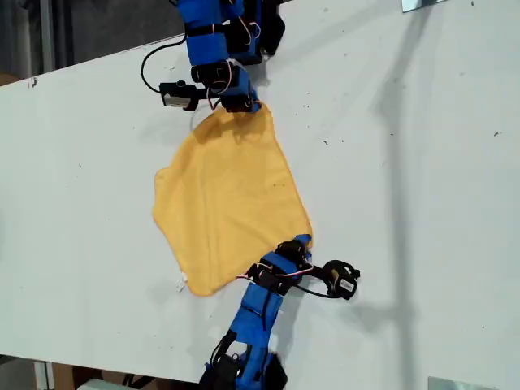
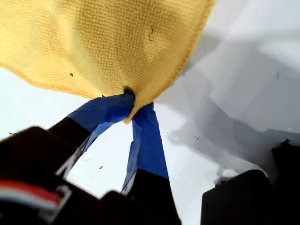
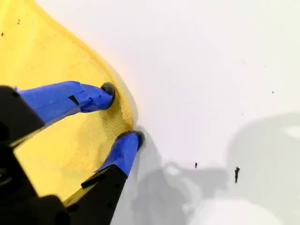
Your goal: Grasp corners of a square towel and fold twice.
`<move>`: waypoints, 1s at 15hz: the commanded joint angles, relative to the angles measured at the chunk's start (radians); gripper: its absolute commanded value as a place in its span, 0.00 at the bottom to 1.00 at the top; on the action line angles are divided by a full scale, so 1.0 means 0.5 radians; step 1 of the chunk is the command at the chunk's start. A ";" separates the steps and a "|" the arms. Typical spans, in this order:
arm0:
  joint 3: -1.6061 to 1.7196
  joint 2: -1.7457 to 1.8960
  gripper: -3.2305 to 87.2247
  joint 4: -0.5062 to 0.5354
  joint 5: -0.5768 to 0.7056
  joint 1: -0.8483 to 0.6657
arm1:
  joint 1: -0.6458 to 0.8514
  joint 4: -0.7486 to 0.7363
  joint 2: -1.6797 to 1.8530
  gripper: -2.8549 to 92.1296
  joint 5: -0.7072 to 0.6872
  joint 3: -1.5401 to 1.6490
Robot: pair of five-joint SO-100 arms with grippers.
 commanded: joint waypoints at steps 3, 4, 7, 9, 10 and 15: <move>-0.089 -0.034 0.01 -0.015 0.028 -0.021 | -0.025 -0.015 0.067 0.03 -0.021 -0.018; -0.077 -0.043 0.01 -0.021 0.052 -0.040 | -0.025 -0.015 0.067 0.03 -0.021 -0.018; -0.071 -0.009 0.01 0.089 0.138 -0.083 | -0.058 0.003 0.067 0.03 -0.009 -0.049; -0.169 0.080 0.01 0.359 0.236 -0.089 | -0.196 -0.003 0.037 0.03 0.040 -0.184; -0.224 0.141 0.01 0.509 0.267 -0.077 | -0.282 -0.006 0.003 0.03 0.058 -0.276; -0.206 0.749 0.01 0.896 0.295 0.193 | -0.712 -0.086 -0.135 0.03 -0.074 -0.684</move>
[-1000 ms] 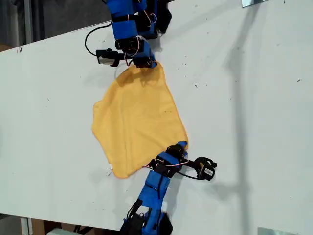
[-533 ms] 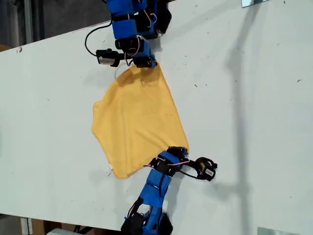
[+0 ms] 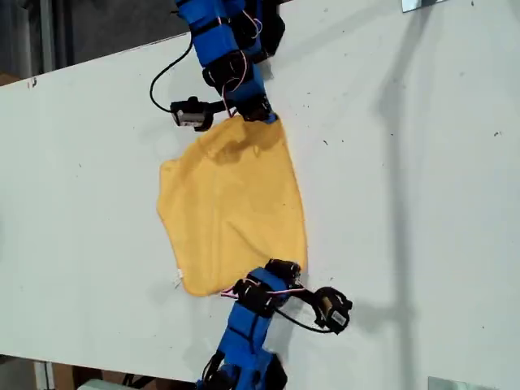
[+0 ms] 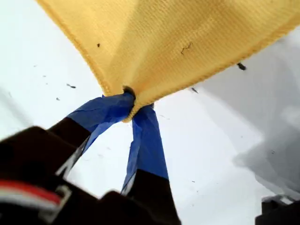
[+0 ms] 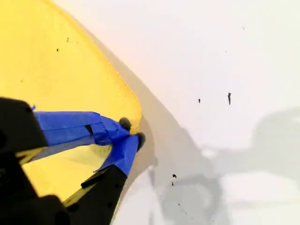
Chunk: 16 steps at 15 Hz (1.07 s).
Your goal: Grasp corners of a square towel and fold twice.
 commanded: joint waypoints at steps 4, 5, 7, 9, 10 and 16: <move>0.236 0.813 0.01 0.252 -0.199 0.156 | -0.365 -0.267 0.067 0.03 -0.071 -0.252; 0.439 0.991 0.01 0.181 -0.199 0.132 | -0.344 -0.264 0.098 0.03 -0.095 -0.242; 0.807 1.154 0.01 -0.052 -0.095 0.025 | -0.236 -0.347 0.110 0.03 -0.209 -0.172; 1.117 1.396 0.01 -0.285 -0.037 -0.034 | -0.184 -0.414 0.114 0.03 -0.255 -0.156; 1.230 1.448 0.01 -0.383 0.000 -0.074 | -0.147 -0.420 0.126 0.03 -0.307 -0.166; 1.239 1.819 0.01 -0.316 0.546 -0.626 | 0.641 -0.322 1.126 0.03 -0.933 0.055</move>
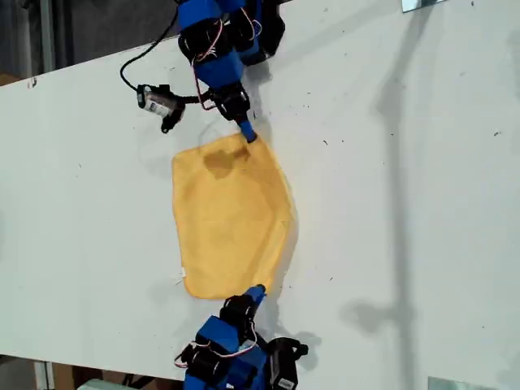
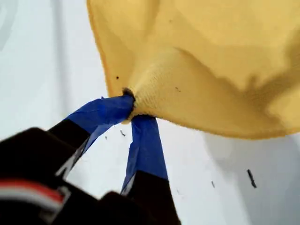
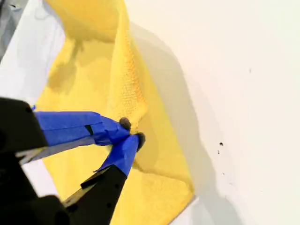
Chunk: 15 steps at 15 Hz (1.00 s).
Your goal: Grasp corners of a square towel and fold twice.
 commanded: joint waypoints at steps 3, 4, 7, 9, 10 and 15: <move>-0.092 0.448 0.01 0.218 0.463 -0.635 | 0.853 0.190 0.580 0.03 -0.380 -0.055; -0.095 0.577 0.01 0.242 0.589 -0.850 | 1.003 0.193 0.518 0.03 -0.466 -0.150; -0.160 0.746 0.01 0.230 0.877 -1.513 | 1.347 -0.055 0.298 0.03 -0.528 -0.291; -0.132 0.749 0.01 0.031 0.979 -1.786 | 1.488 -0.337 -0.052 0.03 -0.528 -0.405; -0.080 0.742 0.01 -0.061 1.009 -1.899 | 1.534 -0.442 -0.322 0.03 -0.528 -0.534; 0.114 0.319 0.01 -0.580 1.187 -2.491 | 1.700 -0.574 -1.743 0.03 -0.696 -1.552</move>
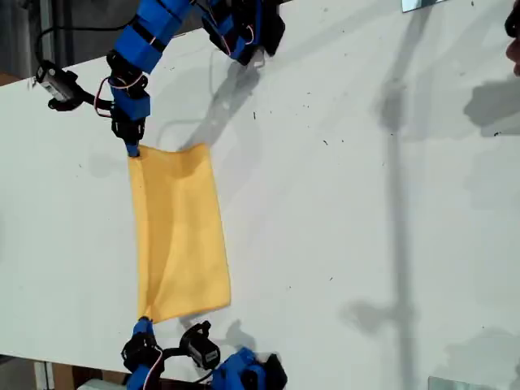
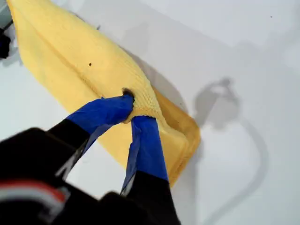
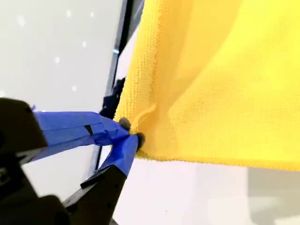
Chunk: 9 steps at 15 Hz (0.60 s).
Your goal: Grasp corners of a square towel and fold twice.
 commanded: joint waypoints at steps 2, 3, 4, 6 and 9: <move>-0.227 -0.620 0.01 -0.279 0.074 -0.264 | 0.120 0.021 -0.632 0.03 -0.095 -0.727; -0.331 -0.822 0.01 -0.337 0.086 -0.291 | 0.169 0.018 -0.755 0.03 -0.107 -0.807; -0.442 -1.037 0.01 -0.359 0.092 -0.328 | 0.227 -0.006 -0.865 0.03 -0.117 -0.847; -0.491 -1.316 0.01 -0.494 0.110 -0.396 | 0.298 -0.086 -1.092 0.03 -0.153 -0.865; -0.841 -1.706 0.01 -0.344 0.169 -0.466 | 0.356 0.028 -1.506 0.03 -0.175 -1.285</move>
